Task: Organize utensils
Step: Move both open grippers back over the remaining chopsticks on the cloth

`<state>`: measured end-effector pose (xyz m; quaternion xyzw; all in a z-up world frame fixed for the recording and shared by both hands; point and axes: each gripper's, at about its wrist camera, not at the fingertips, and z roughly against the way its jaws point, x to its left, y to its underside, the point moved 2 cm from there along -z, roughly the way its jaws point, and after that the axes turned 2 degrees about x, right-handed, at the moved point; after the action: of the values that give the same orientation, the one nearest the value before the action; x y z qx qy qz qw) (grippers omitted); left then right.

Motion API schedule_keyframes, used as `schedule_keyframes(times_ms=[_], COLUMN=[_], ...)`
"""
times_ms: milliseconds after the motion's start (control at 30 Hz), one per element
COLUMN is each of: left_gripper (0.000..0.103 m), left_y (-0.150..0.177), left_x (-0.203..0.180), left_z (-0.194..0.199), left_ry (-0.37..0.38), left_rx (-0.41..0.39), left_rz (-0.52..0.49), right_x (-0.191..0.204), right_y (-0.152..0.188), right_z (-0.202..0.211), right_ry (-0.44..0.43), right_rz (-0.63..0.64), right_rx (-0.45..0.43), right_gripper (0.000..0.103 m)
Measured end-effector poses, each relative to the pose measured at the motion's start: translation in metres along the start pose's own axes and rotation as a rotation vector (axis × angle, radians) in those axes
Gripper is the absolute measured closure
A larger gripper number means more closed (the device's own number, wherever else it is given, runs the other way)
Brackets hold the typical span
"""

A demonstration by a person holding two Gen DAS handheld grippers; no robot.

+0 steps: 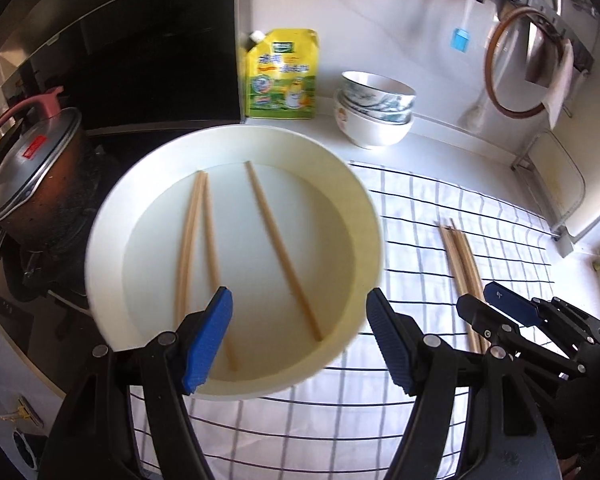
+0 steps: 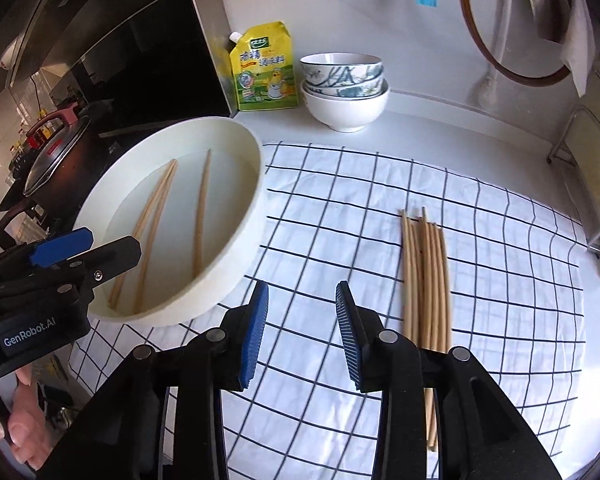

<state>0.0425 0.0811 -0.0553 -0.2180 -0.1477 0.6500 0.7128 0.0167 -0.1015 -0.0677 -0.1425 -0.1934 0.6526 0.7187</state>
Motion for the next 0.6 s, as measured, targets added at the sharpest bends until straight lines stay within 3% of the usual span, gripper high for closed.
schedule_keyframes(times_ms=[367,600], left_gripper=[0.035,0.035], left_y=[0.010,0.018], left_x=[-0.079,-0.111], left_z=[-0.012,-0.029], left_ry=[0.084,0.096], left_rx=[0.038,0.059], left_rz=[-0.091,-0.125], right_x=[-0.084,-0.126], right_y=[0.027,0.042], right_z=[0.023,0.016], right_ry=[0.093,0.140], right_rz=[-0.111,-0.147], right_rx=[-0.001,0.028], right_gripper=[0.064,0.061])
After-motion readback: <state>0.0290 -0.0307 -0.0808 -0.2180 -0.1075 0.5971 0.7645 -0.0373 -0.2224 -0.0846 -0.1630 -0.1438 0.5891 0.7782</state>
